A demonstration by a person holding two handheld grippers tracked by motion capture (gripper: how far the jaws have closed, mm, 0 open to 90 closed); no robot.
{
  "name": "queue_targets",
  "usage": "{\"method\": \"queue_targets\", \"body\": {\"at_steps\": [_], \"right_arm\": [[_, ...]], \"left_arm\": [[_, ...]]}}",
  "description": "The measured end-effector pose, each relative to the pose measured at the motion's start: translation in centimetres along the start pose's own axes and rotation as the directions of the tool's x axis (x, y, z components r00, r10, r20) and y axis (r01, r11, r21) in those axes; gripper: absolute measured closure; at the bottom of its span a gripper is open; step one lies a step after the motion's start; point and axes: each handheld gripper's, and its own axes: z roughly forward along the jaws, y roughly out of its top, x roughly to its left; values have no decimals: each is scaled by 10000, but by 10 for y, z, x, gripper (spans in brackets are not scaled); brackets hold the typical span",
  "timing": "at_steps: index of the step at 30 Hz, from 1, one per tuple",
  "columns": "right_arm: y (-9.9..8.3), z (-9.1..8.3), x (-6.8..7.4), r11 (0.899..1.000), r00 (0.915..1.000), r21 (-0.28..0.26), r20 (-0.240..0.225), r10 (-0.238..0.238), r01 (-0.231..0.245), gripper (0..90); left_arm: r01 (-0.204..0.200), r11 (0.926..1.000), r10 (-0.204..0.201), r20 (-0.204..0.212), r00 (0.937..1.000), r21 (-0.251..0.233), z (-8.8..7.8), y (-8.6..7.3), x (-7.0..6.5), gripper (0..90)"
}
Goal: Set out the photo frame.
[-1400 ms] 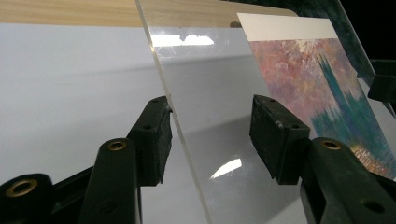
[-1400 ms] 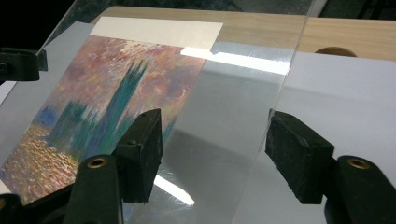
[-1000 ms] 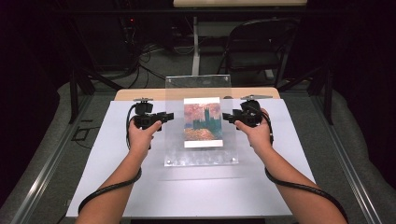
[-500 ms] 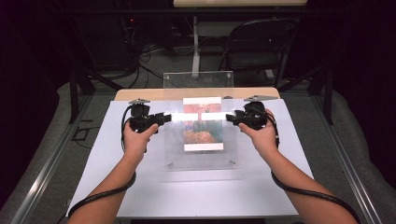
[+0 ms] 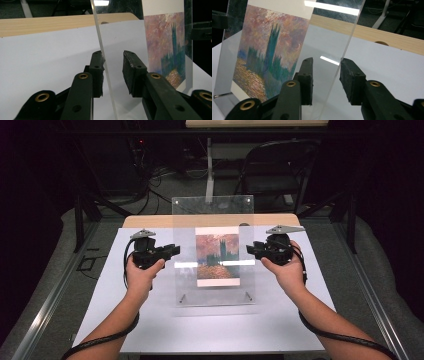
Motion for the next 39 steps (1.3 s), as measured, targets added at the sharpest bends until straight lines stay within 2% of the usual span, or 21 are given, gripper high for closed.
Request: {"method": "queue_targets", "body": {"at_steps": [7,16,27,32,39], "right_arm": [[-2,-11,6,9999,9999,-85,-95,120,-121,676],[-7,-24,9,9995,9991,-143,-330,277,-282,722],[-12,-37,16,9998,9991,-205,-420,16,-25,749],[-15,-43,20,9997,9989,-245,-468,13,-25,752],[-19,-50,24,9997,9982,-252,-590,61,-76,753]], "left_arm": [[-256,9997,255,-128,9996,-63,-11,-4,-9,722],[-412,9991,413,66,9991,-77,-21,-9,-14,751],[-666,9977,668,197,9976,-113,-33,-16,-22,776],[-898,9959,899,150,9958,-119,-38,-20,-27,777],[-989,9946,993,152,9949,-300,-44,-27,-33,777]]}}
